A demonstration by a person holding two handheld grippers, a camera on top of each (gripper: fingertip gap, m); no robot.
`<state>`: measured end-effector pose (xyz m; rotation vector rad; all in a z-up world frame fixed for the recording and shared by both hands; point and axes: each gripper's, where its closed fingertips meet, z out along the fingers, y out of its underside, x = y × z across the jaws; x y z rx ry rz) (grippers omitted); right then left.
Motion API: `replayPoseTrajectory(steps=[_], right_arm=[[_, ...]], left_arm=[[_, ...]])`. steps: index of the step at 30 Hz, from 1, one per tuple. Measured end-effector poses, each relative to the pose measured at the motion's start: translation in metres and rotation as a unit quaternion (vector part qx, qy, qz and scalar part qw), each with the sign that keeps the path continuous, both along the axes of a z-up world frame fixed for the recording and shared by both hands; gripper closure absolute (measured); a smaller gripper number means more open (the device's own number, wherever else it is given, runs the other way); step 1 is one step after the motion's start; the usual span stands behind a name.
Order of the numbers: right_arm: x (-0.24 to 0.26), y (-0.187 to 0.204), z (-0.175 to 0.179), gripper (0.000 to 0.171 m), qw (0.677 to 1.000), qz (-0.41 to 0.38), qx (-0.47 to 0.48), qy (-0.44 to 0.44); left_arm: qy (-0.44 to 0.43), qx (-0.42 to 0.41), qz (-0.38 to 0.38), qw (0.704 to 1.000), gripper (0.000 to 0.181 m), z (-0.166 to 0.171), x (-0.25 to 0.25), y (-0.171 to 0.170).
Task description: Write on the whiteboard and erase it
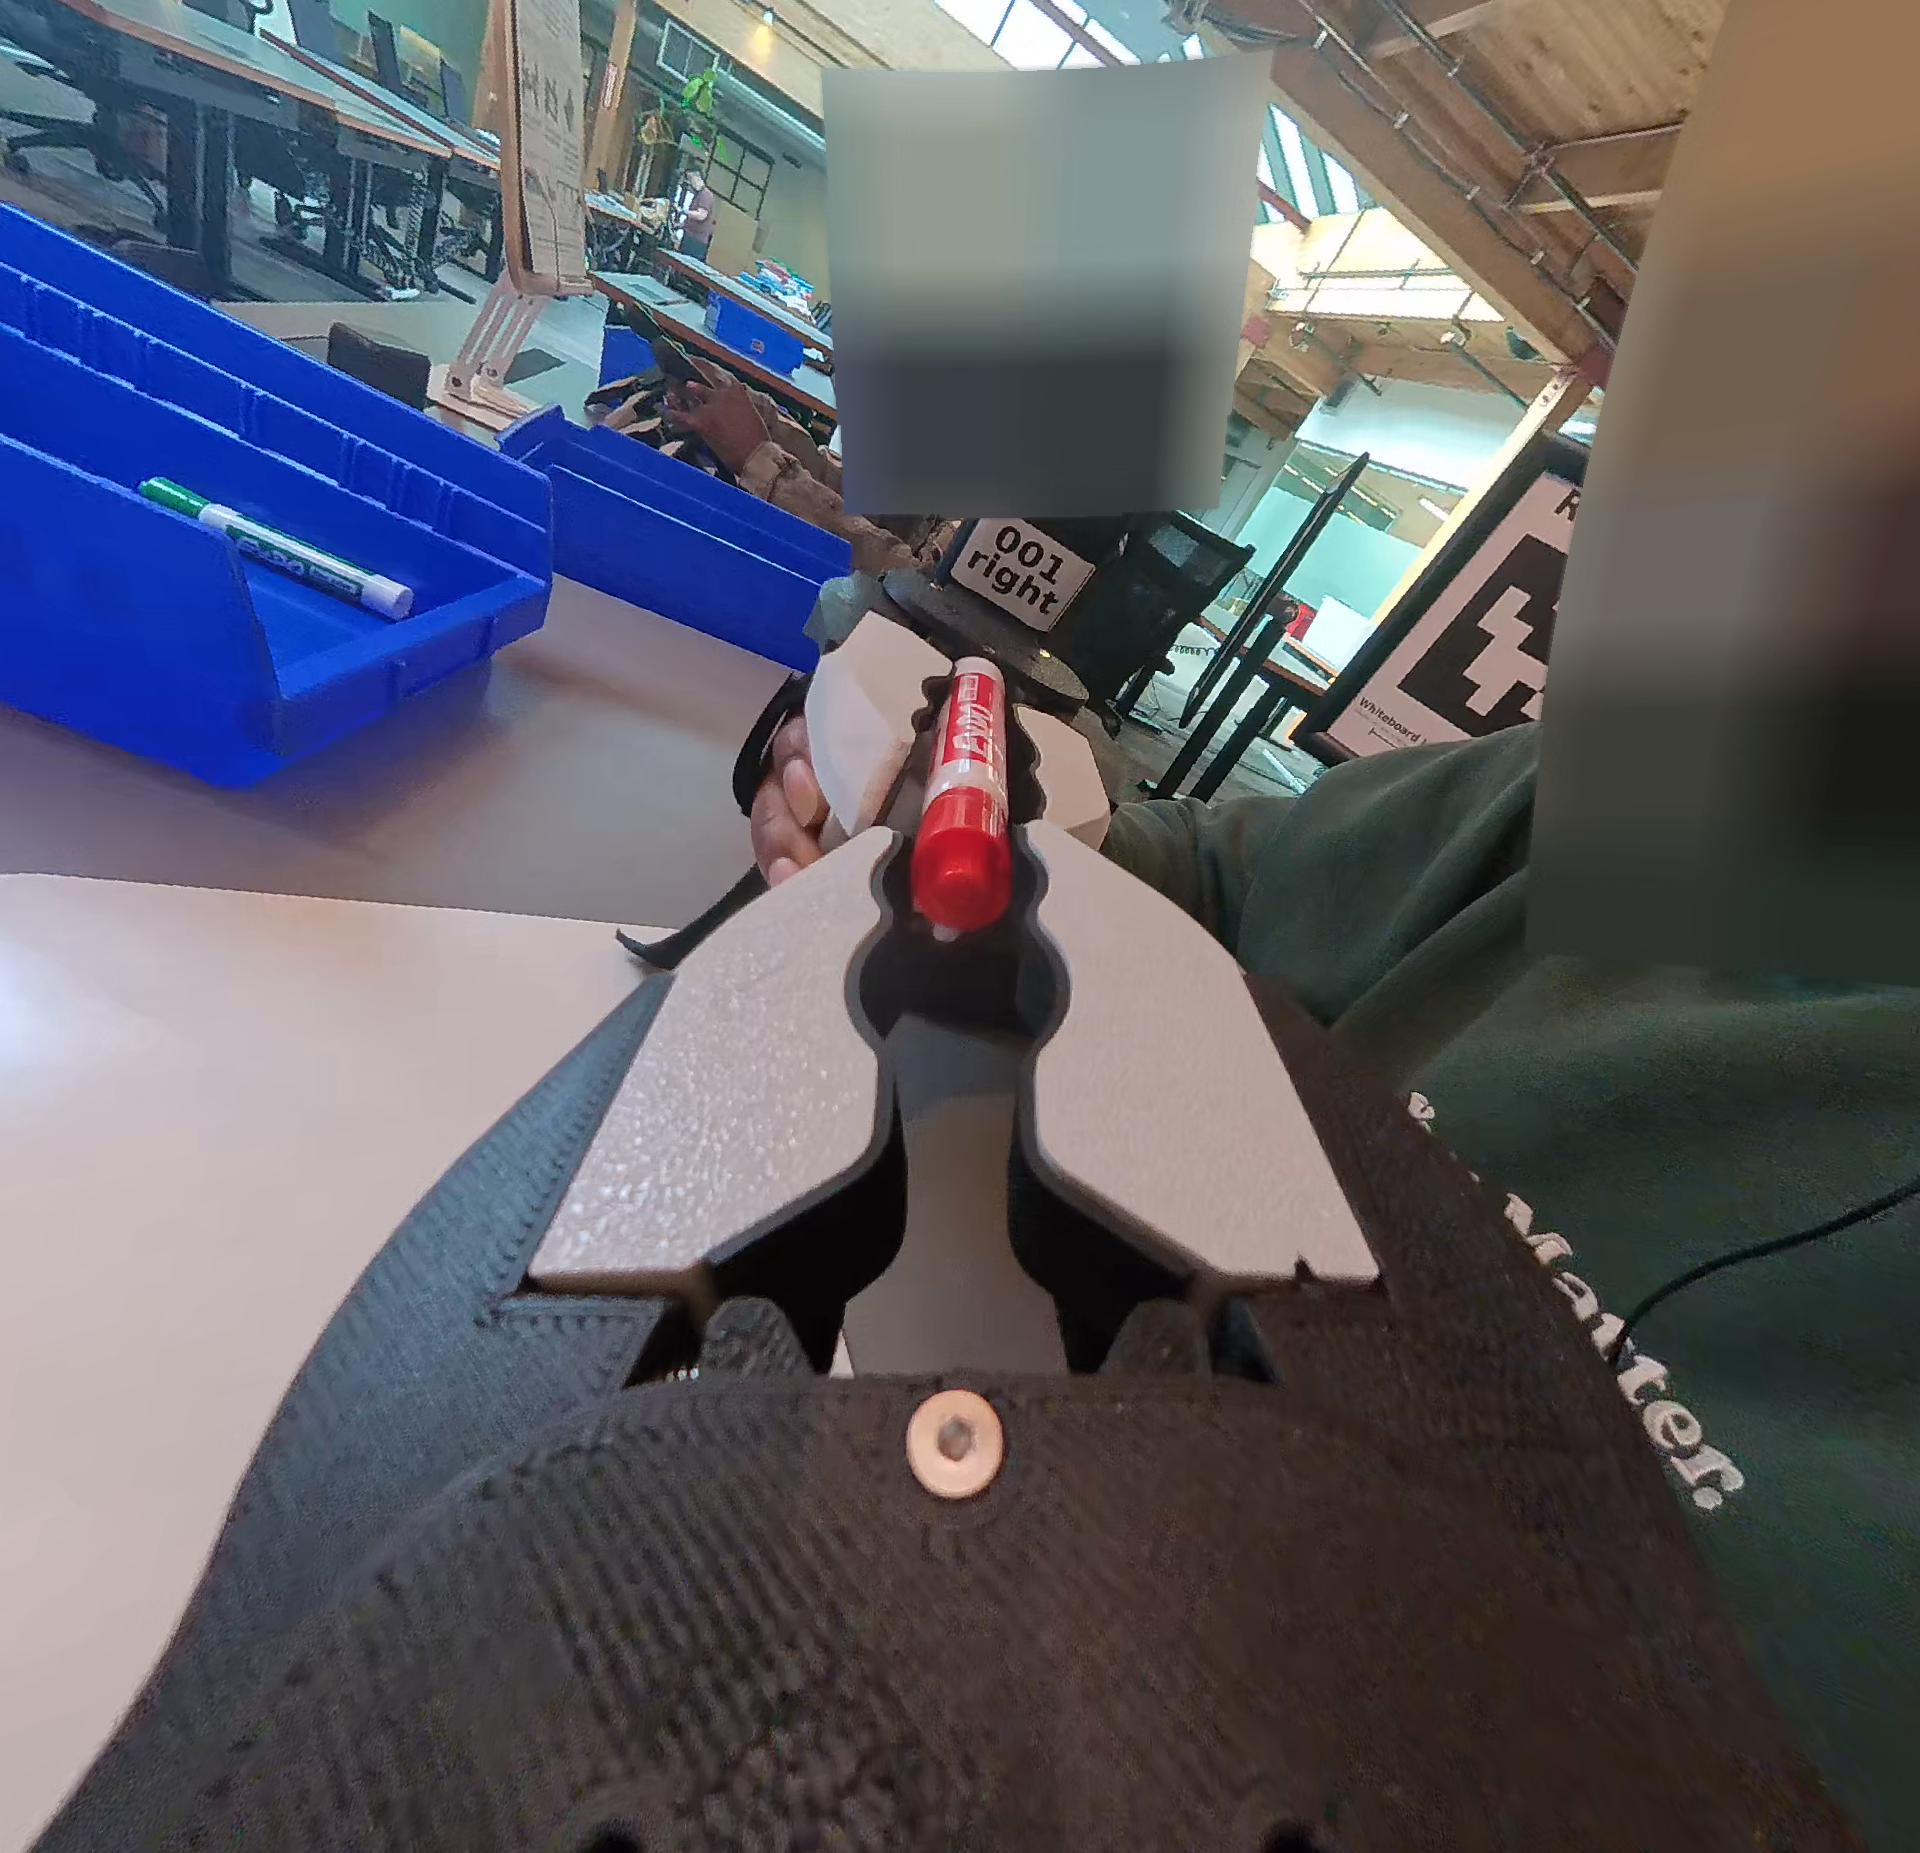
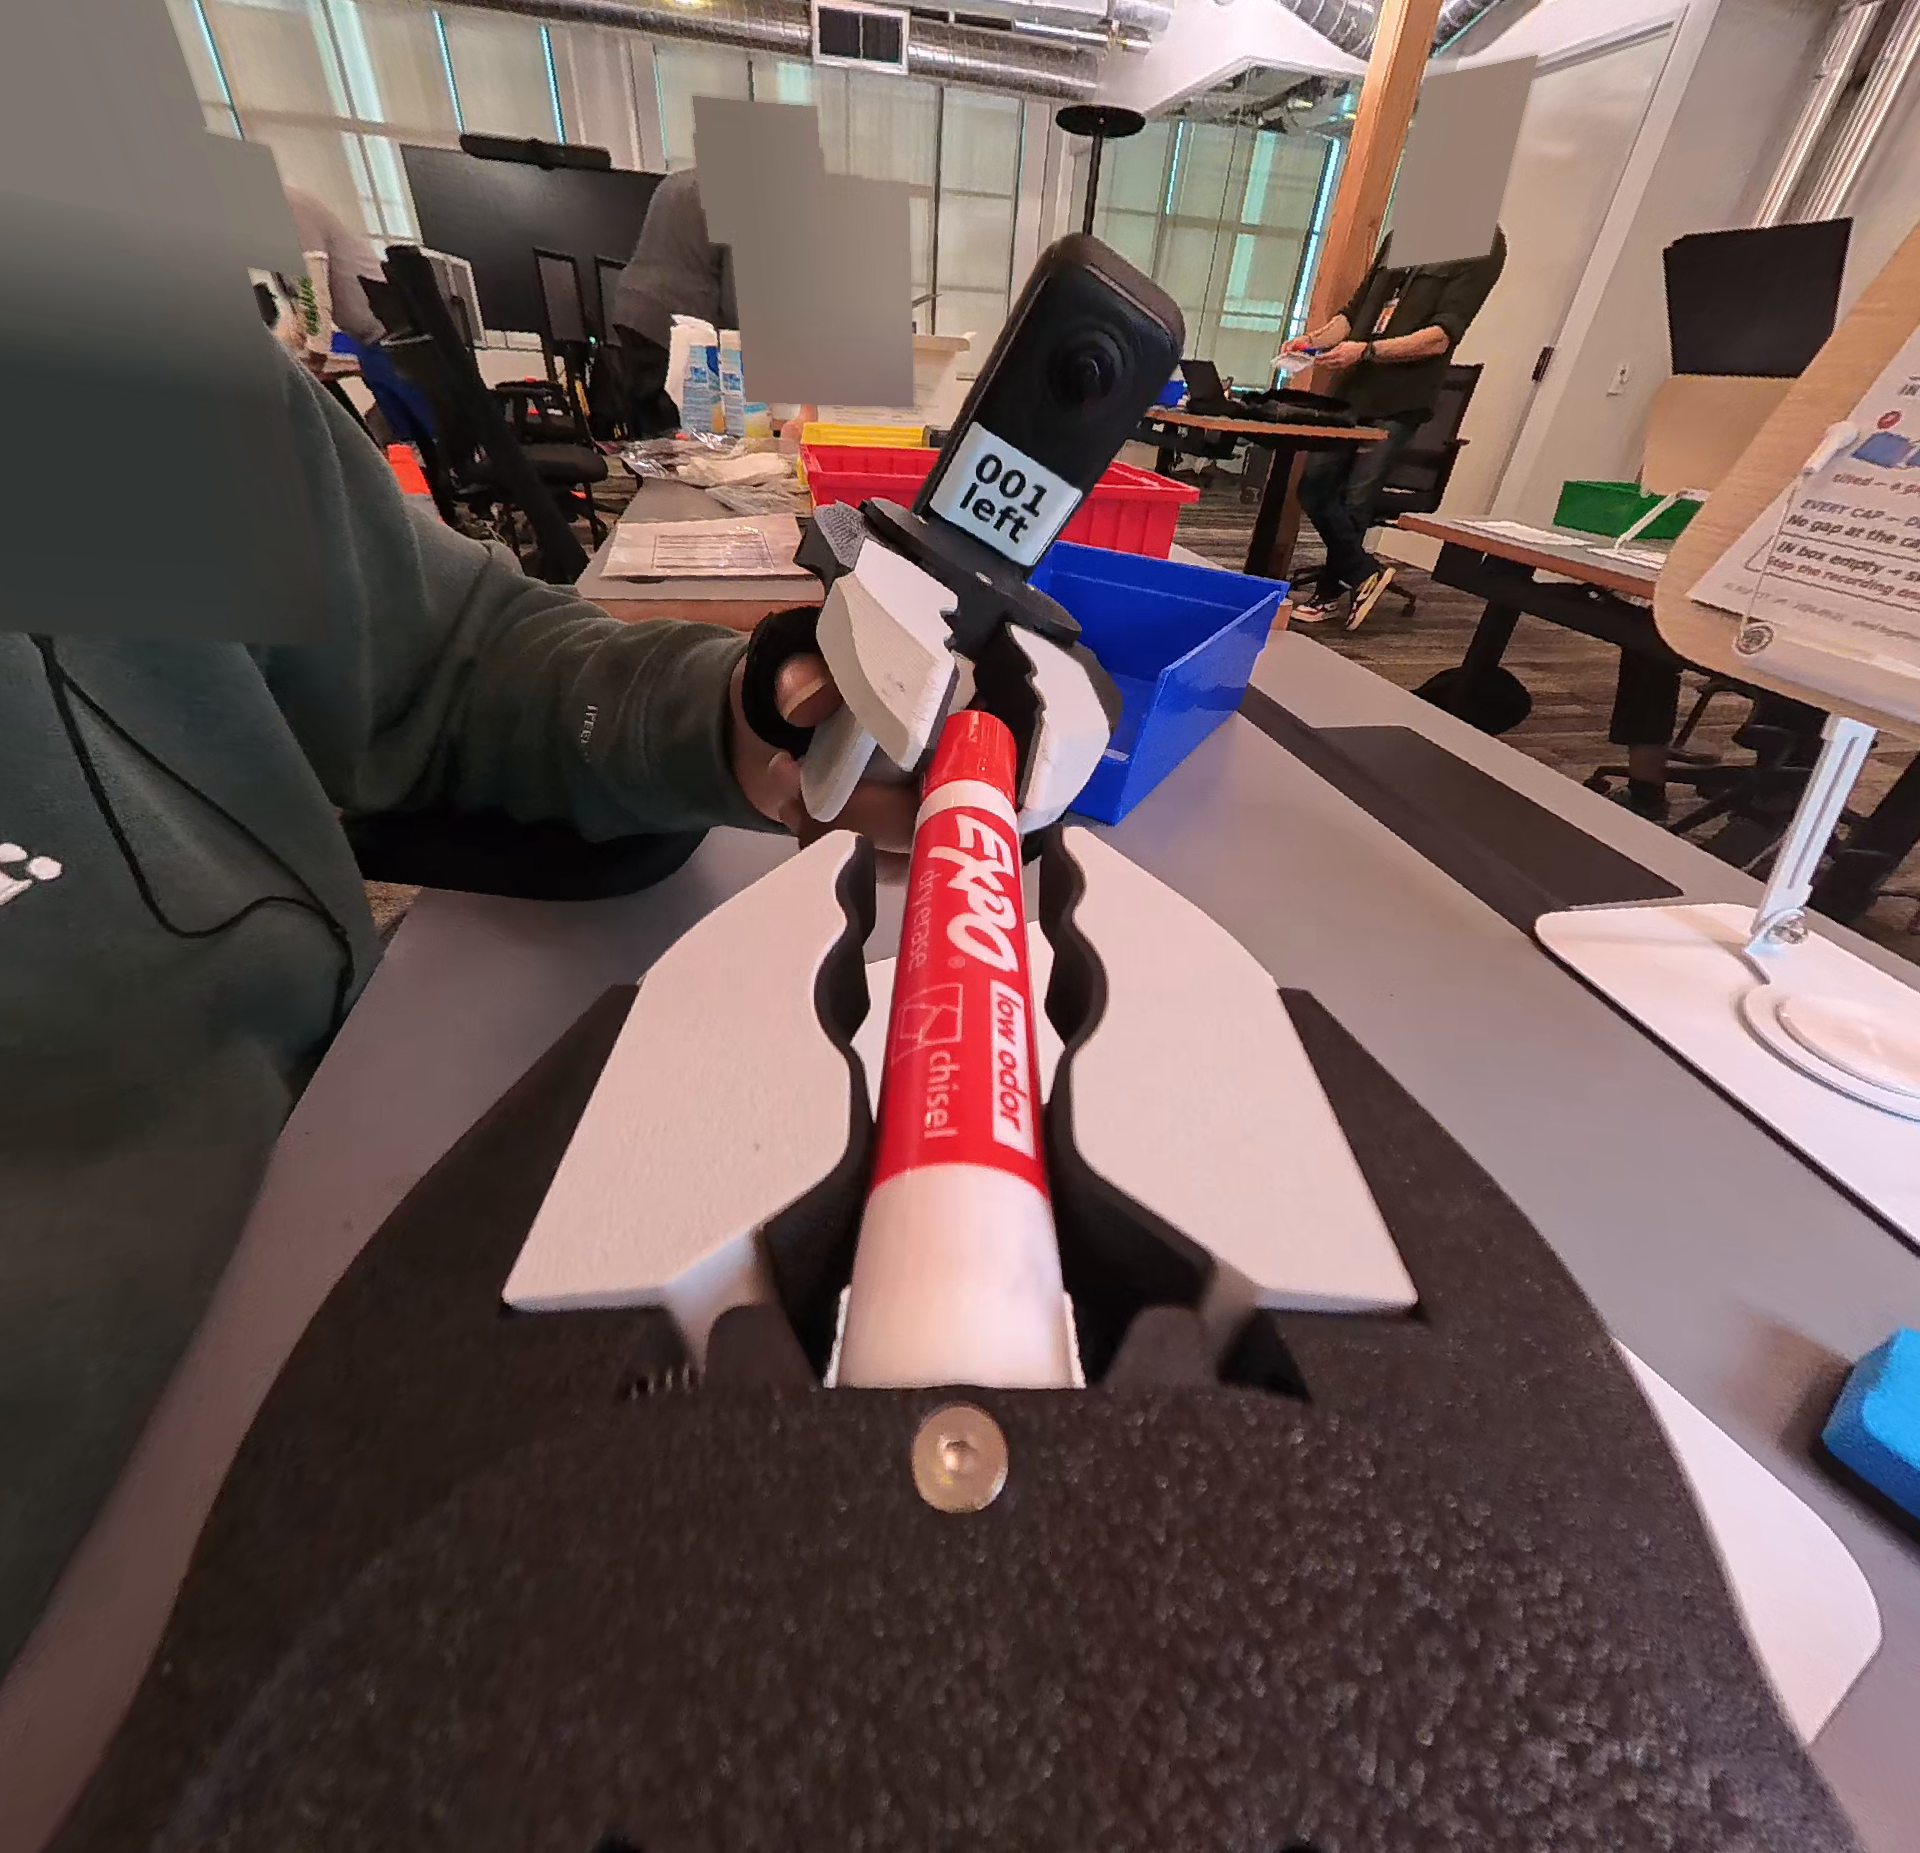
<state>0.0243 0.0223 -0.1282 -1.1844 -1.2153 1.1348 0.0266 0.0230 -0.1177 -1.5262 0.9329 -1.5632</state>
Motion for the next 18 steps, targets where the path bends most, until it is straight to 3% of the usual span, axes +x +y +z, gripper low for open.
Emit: replayPoseTrajectory(steps=[11,12,13,15,18], right_arm=[[0.005,0.002,0.002,0.139,1.000,-0.007,0.013,-0.004],[0.016,0.007,0.009,0.140,1.000,-0.016,0.007,0.020],[0.033,0.016,0.018,0.140,0.998,-0.031,-0.002,0.048],[0.055,0.028,0.020,0.139,0.996,-0.065,0.011,0.052],[0.044,0.029,0.013,0.139,0.997,-0.057,0.002,0.046]], left_arm=[[0.007,0.015,-0.004,1.000,0.164,0.007,-0.010,0.002],[-0.006,0.017,0.002,1.000,0.178,0.012,-0.017,0.005],[-0.054,0.003,0.043,0.998,0.181,0.026,-0.039,0.023],[-0.035,0.025,0.092,0.995,0.181,0.023,-0.075,0.044],[-0.022,0.041,0.087,0.995,0.181,0.020,-0.071,0.039]])
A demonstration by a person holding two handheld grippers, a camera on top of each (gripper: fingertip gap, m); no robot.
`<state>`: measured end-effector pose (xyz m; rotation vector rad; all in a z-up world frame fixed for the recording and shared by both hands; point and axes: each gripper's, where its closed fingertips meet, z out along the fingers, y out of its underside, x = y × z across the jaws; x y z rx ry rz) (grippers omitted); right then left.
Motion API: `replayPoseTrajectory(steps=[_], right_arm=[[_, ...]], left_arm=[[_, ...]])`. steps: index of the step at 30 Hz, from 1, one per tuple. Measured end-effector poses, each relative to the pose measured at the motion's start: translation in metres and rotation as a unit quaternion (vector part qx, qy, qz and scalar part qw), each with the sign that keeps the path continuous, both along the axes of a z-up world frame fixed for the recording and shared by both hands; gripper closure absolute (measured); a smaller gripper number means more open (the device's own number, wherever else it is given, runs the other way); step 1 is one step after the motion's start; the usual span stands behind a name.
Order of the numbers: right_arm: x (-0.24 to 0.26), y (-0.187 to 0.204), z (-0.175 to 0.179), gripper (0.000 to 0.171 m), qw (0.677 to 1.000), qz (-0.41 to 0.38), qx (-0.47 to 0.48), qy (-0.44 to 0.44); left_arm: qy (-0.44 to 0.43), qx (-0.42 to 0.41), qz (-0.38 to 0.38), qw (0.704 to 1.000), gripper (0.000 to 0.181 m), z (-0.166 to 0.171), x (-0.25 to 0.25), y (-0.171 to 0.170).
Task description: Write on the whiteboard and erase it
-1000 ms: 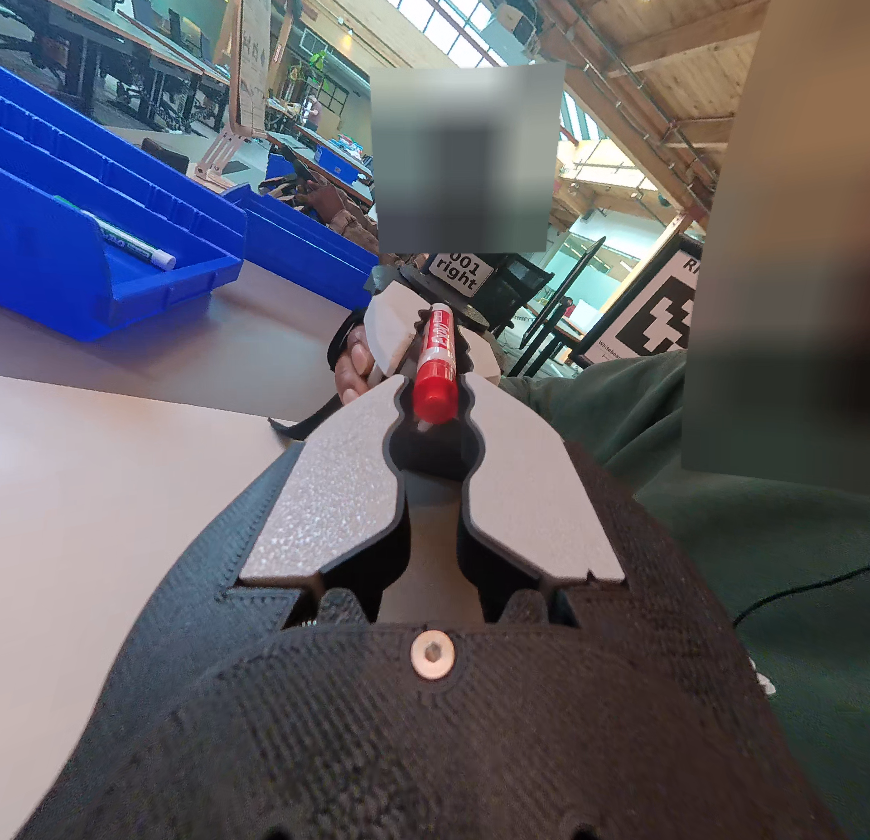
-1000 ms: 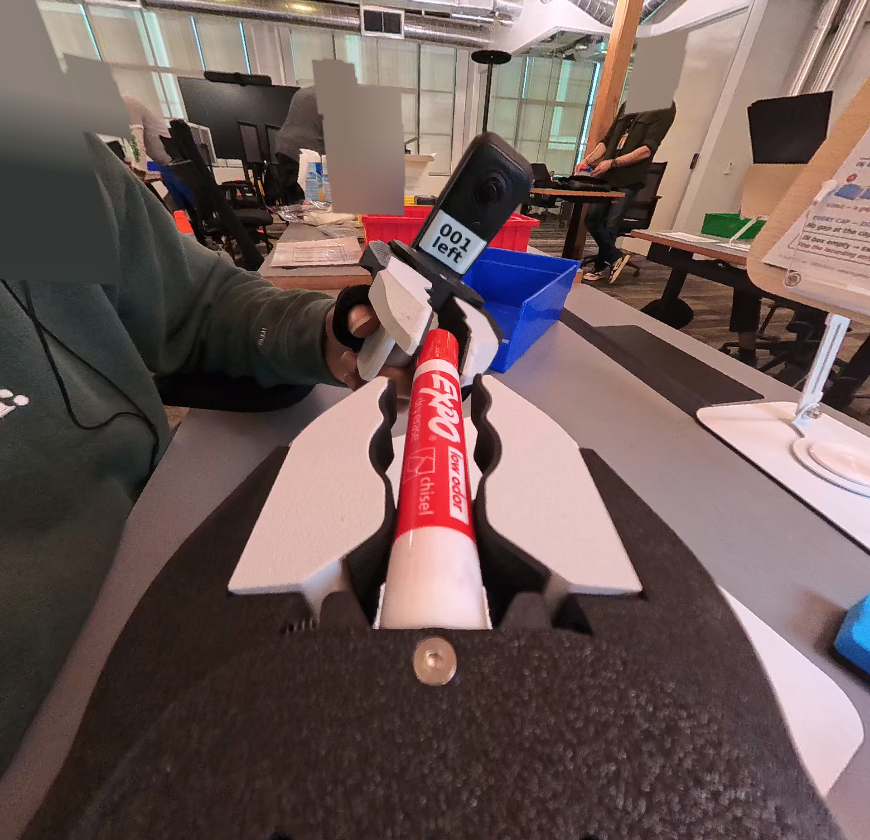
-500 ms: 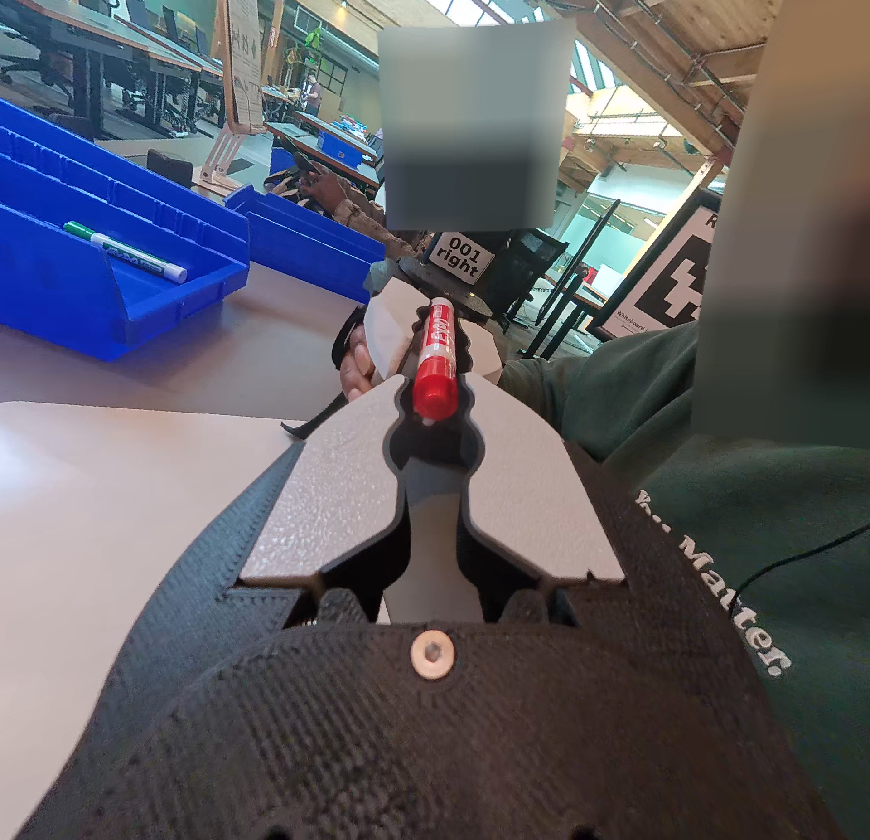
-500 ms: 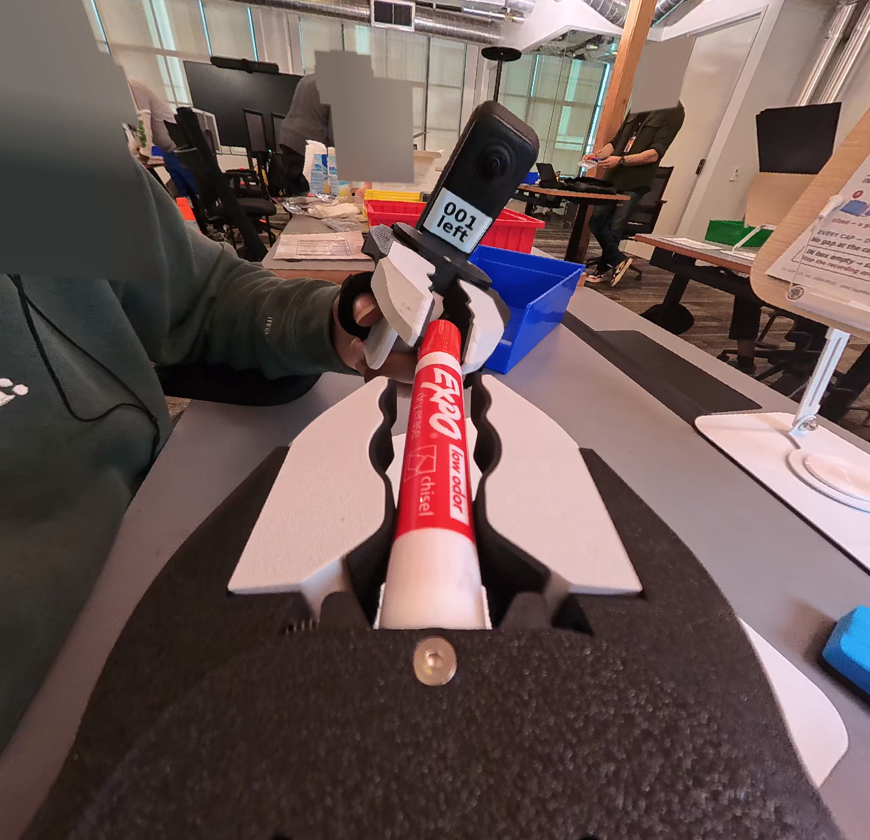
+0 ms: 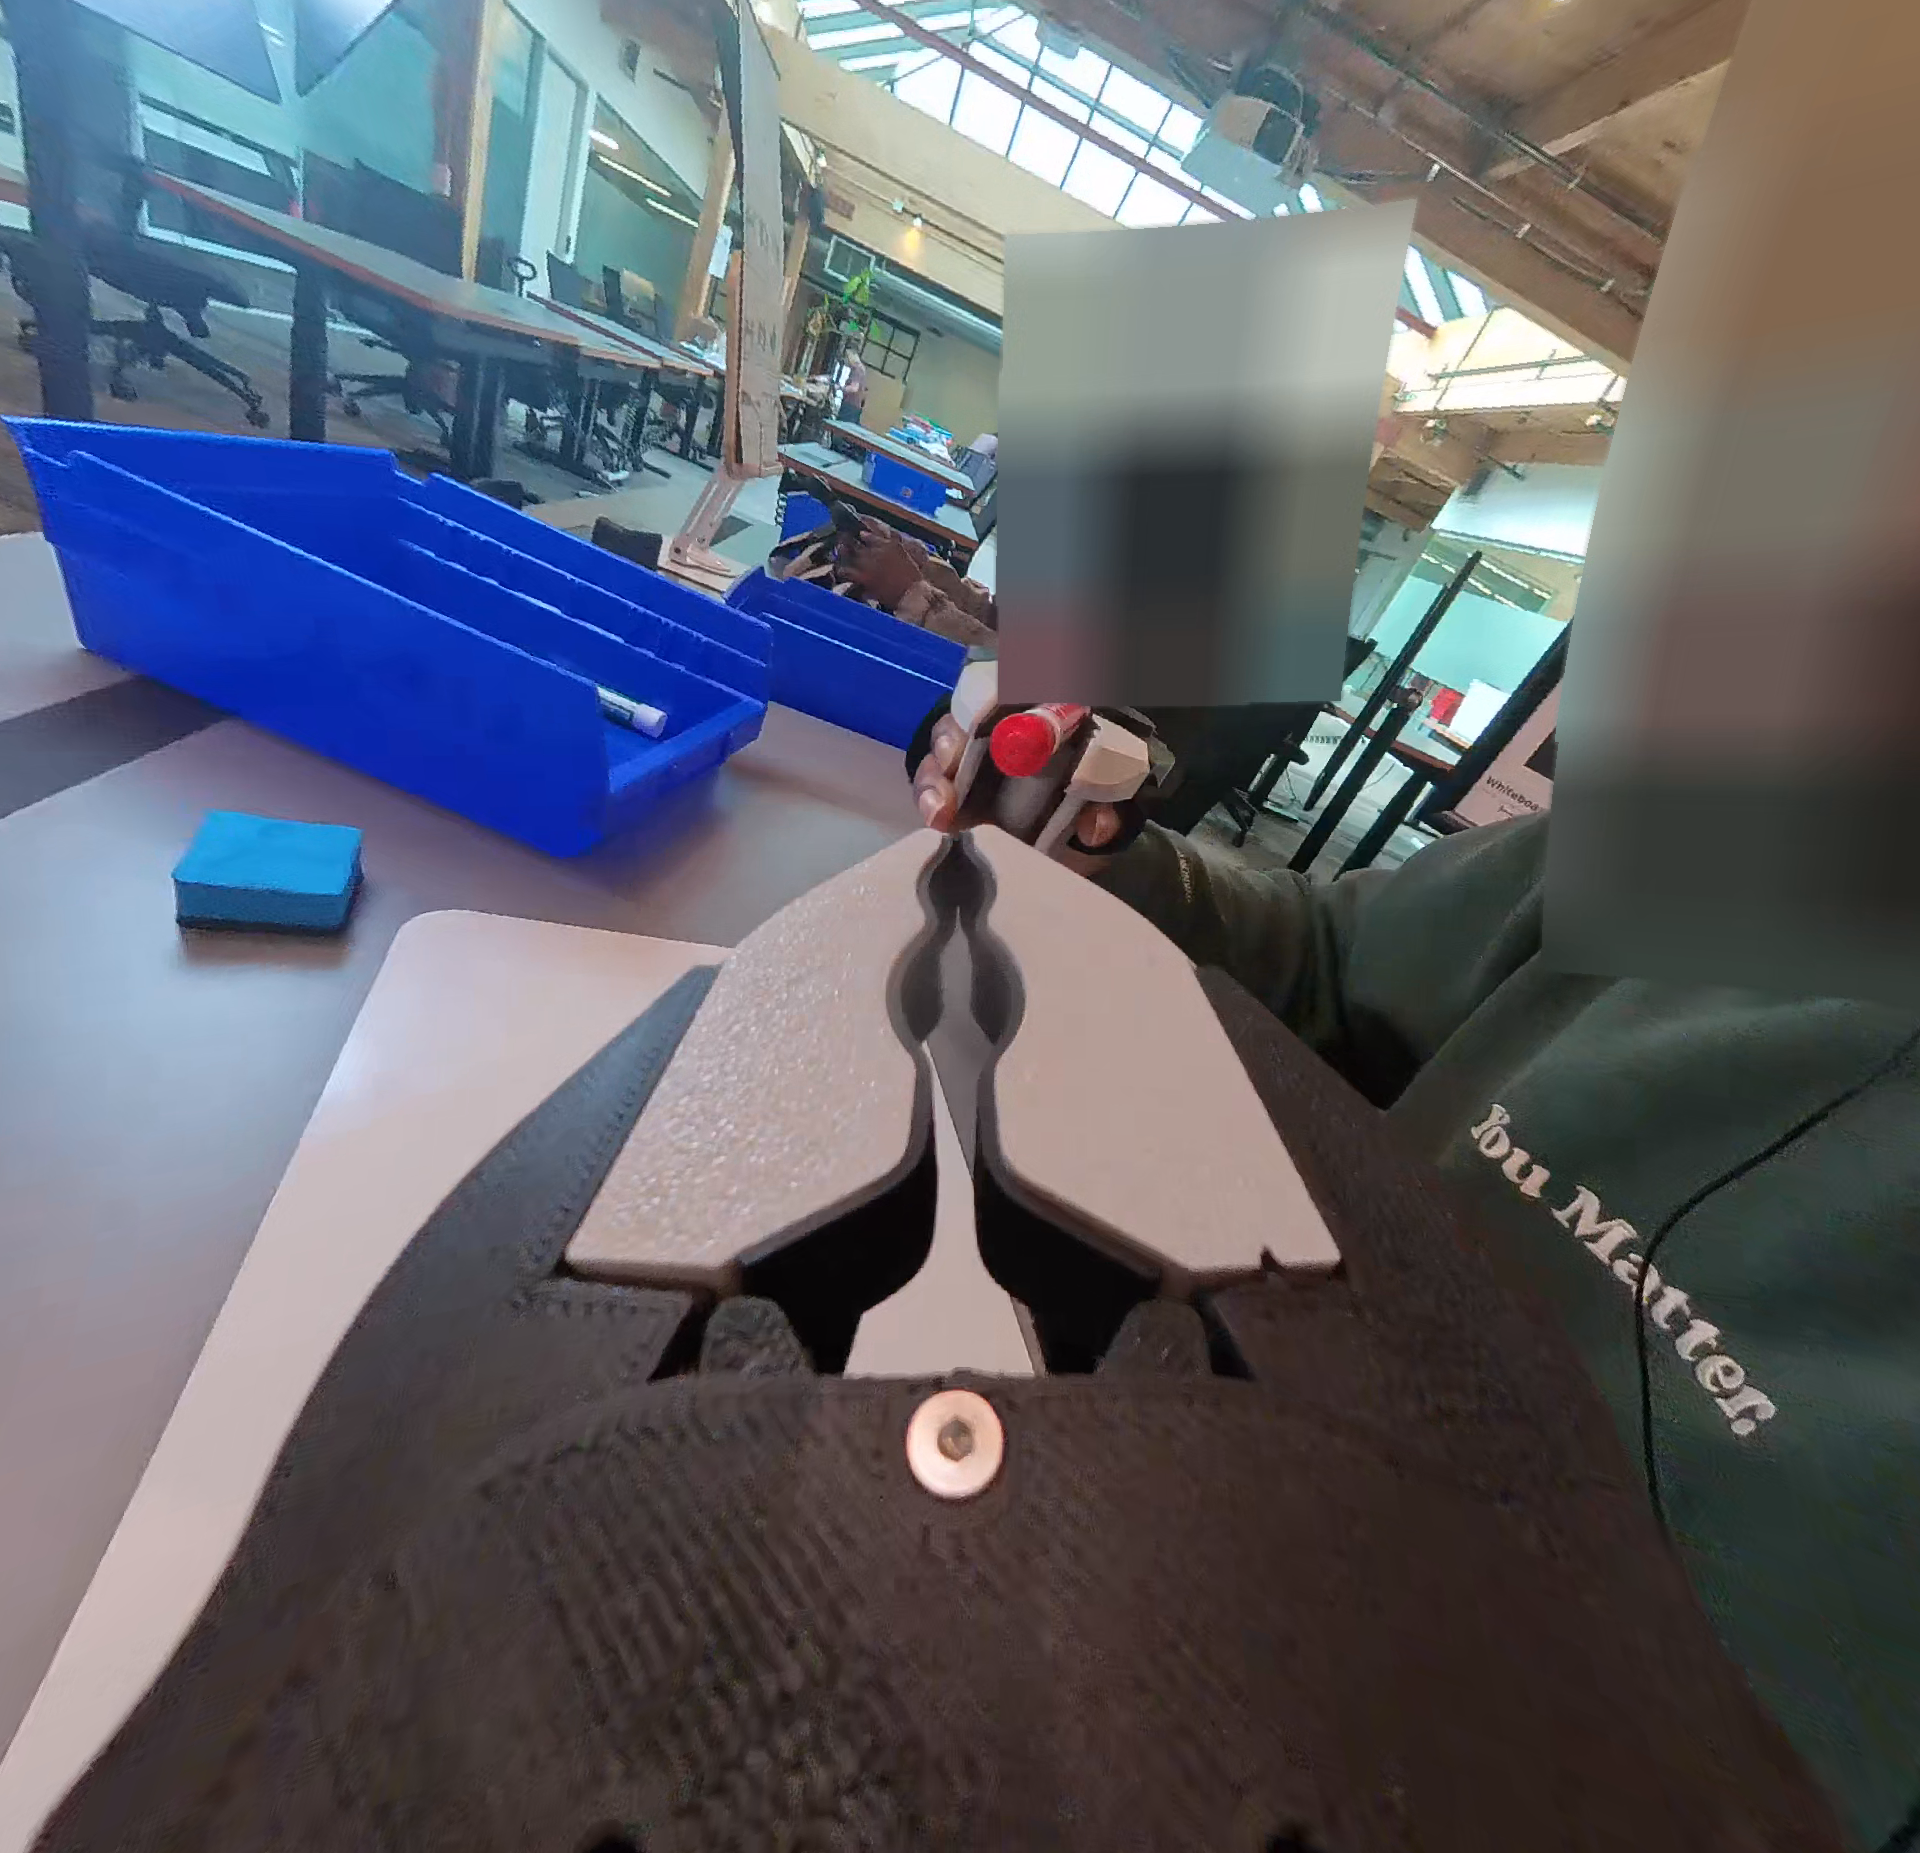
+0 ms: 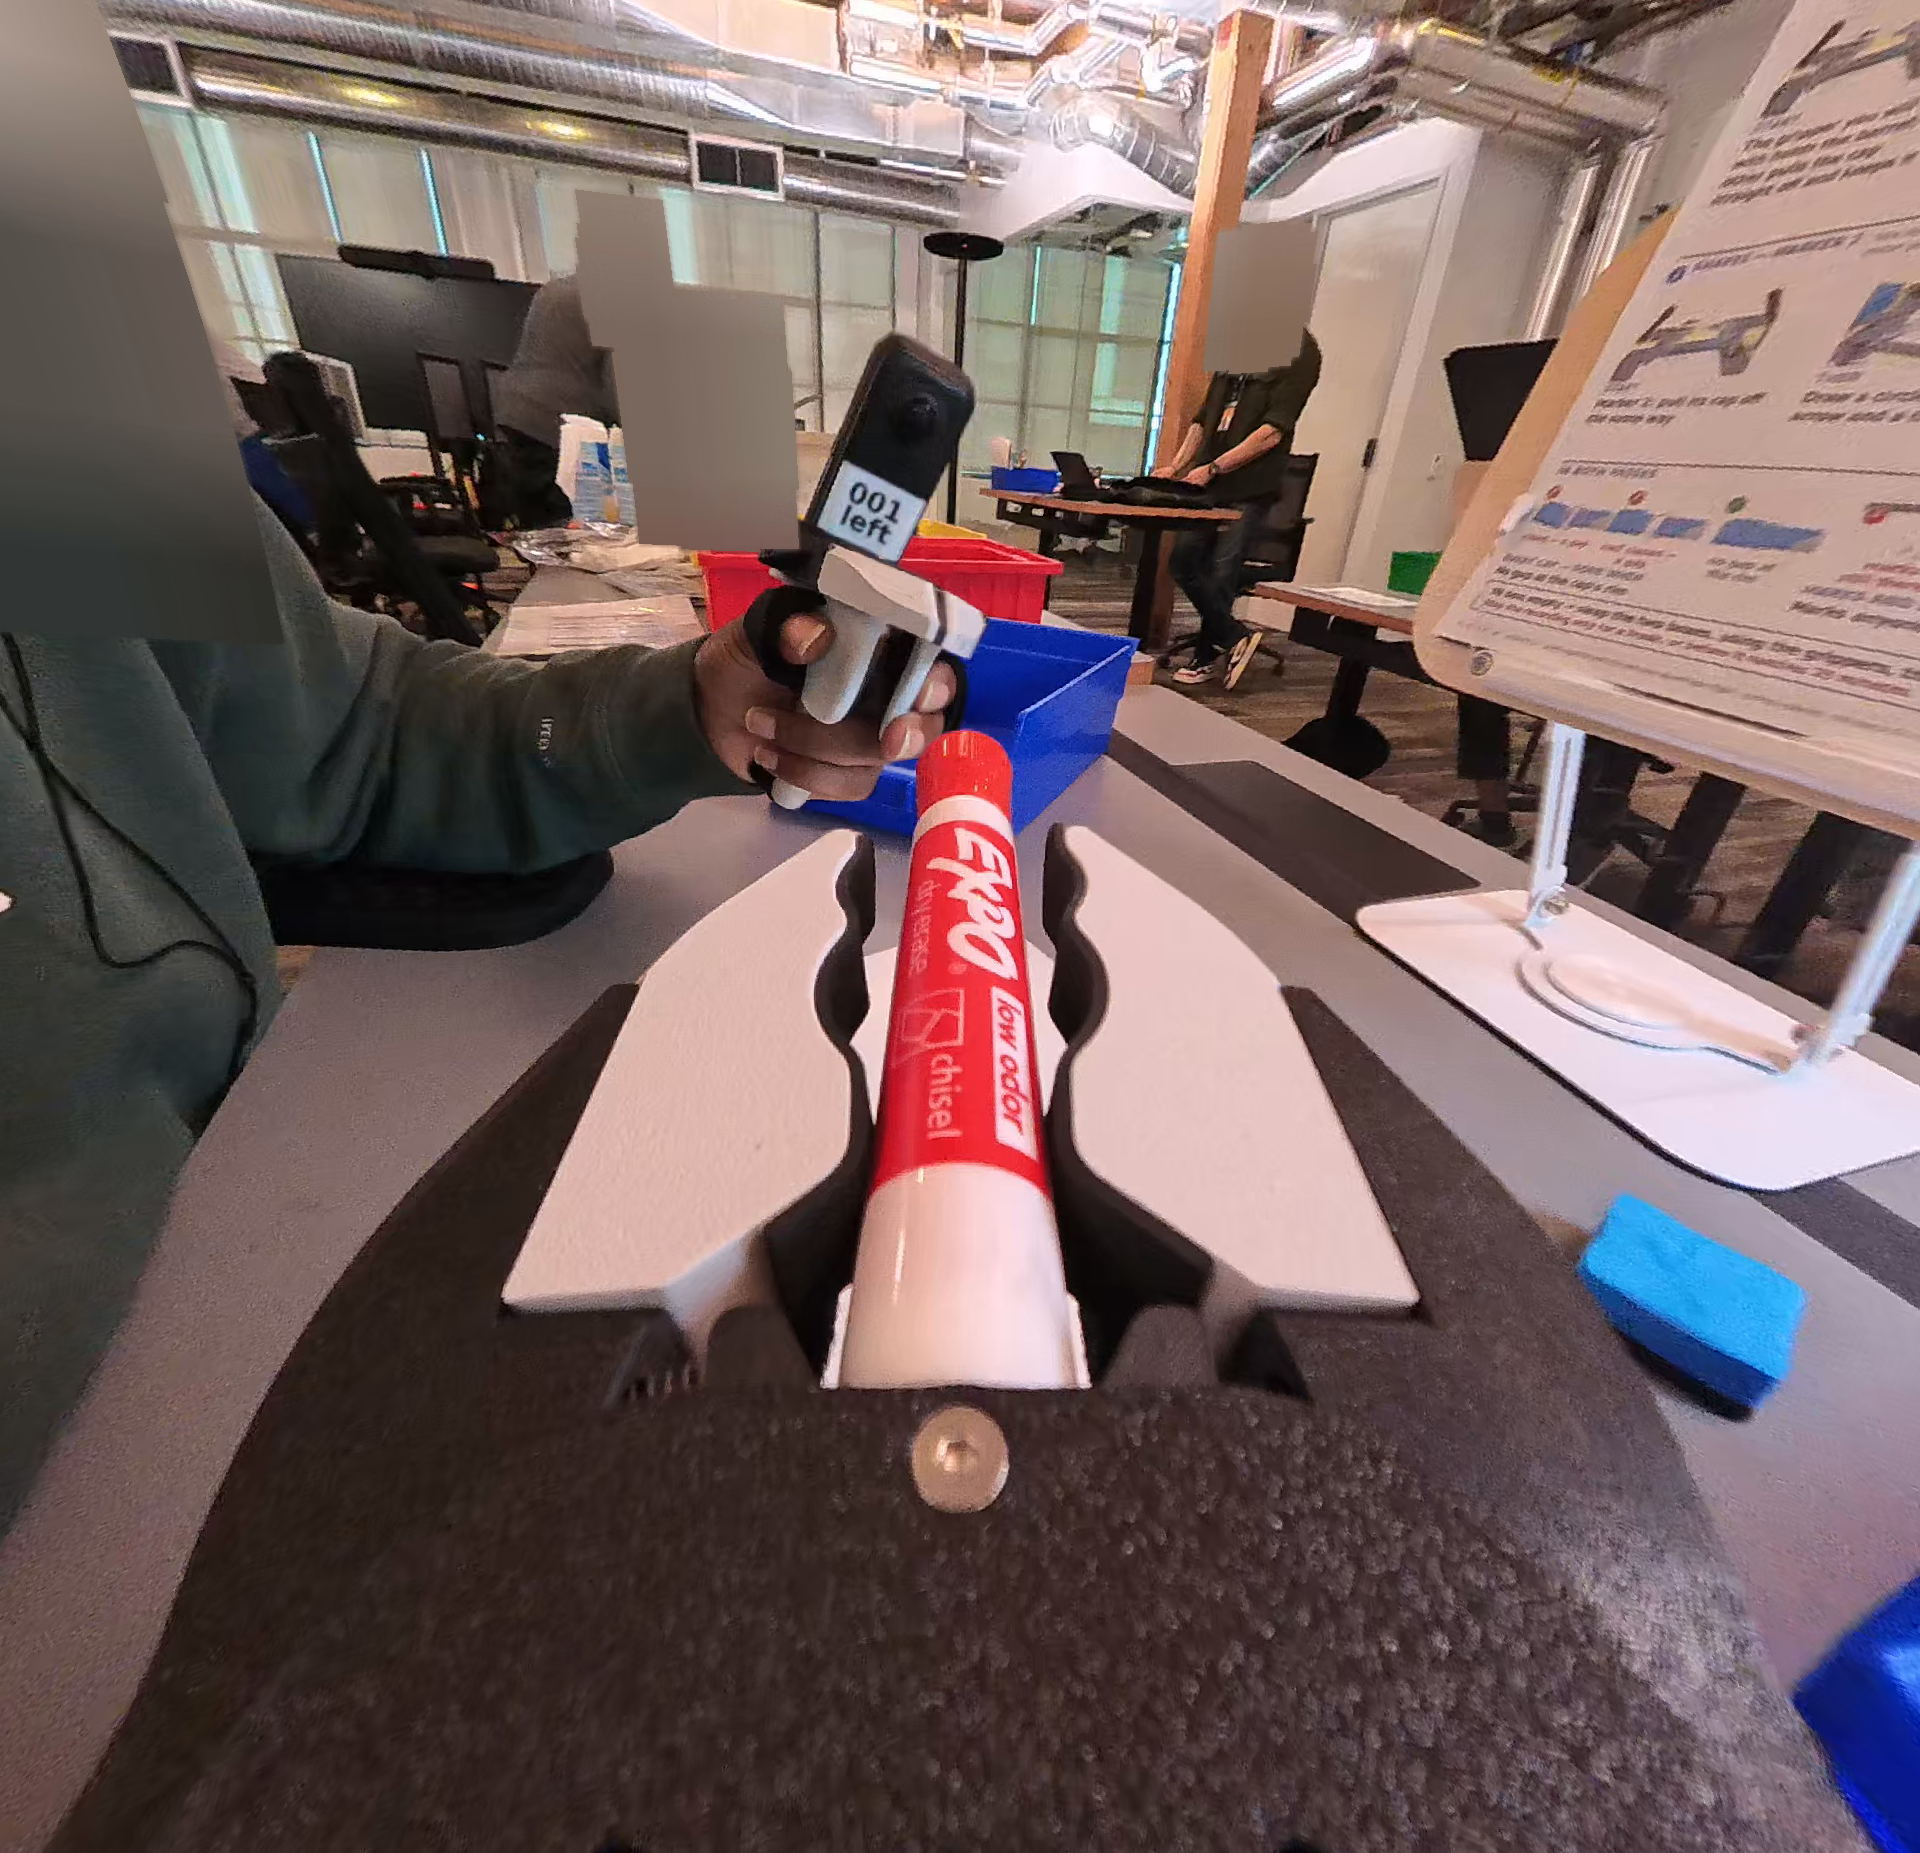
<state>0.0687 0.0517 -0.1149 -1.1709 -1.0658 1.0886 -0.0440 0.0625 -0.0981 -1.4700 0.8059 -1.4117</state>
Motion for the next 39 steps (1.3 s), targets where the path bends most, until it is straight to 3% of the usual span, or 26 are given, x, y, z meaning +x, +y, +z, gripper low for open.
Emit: replayPoseTrajectory(steps=[5,14,18,24,31,39], right_arm=[[-0.002,0.002,-0.009,0.138,1.000,0.008,-0.014,-0.010],[-0.026,-0.017,-0.029,0.138,0.998,0.039,0.007,-0.053],[-0.036,-0.023,-0.034,0.138,0.996,0.032,0.036,-0.073],[-0.044,-0.027,-0.041,0.138,0.992,0.019,0.075,-0.101],[-0.045,-0.029,-0.047,0.138,0.989,0.011,0.086,-0.117],[-0.047,-0.029,-0.028,0.139,0.997,0.035,0.024,-0.071]], left_arm=[[0.030,-0.006,-0.010,0.999,0.181,-0.017,0.017,0.001],[0.003,-0.132,-0.081,0.988,0.145,-0.044,0.060,-0.018],[-0.022,-0.194,-0.137,0.971,0.143,-0.048,0.076,-0.034],[-0.042,-0.227,-0.157,0.960,0.161,-0.050,0.084,-0.040],[-0.043,-0.232,-0.159,0.959,0.162,-0.057,0.082,-0.043],[-0.021,-0.124,-0.117,0.985,0.163,-0.039,0.079,-0.040]])
